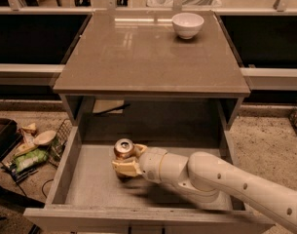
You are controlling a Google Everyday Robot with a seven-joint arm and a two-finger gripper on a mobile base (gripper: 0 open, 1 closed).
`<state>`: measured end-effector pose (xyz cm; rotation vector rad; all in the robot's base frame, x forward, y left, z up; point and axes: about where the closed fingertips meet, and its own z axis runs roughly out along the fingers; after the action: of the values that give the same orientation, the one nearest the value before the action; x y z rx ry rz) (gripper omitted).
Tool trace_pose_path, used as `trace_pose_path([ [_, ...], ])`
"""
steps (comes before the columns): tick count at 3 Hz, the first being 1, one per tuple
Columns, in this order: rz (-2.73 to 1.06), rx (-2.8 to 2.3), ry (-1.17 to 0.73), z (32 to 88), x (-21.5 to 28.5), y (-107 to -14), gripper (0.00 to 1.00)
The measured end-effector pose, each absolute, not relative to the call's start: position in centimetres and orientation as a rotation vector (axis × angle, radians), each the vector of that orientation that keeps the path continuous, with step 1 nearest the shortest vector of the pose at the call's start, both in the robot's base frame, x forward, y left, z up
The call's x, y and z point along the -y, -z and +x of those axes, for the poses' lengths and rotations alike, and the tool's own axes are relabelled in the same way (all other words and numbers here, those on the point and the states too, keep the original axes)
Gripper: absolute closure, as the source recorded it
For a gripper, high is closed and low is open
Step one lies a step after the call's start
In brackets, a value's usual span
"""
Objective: Place orange can into top drawer
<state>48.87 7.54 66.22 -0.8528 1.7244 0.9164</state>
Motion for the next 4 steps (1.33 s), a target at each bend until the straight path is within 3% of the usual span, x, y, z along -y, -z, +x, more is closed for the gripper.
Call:
trace_pose_path([
  [2,-0.857,-1.722,-0.92,48.78,-7.82,-66.28,0.13],
  [3,-0.859,-1.721,-0.922,48.74,-7.93,-66.31,0.0],
  [4,-0.86,-1.721,-0.922,48.74,-7.93,-66.31,0.0],
])
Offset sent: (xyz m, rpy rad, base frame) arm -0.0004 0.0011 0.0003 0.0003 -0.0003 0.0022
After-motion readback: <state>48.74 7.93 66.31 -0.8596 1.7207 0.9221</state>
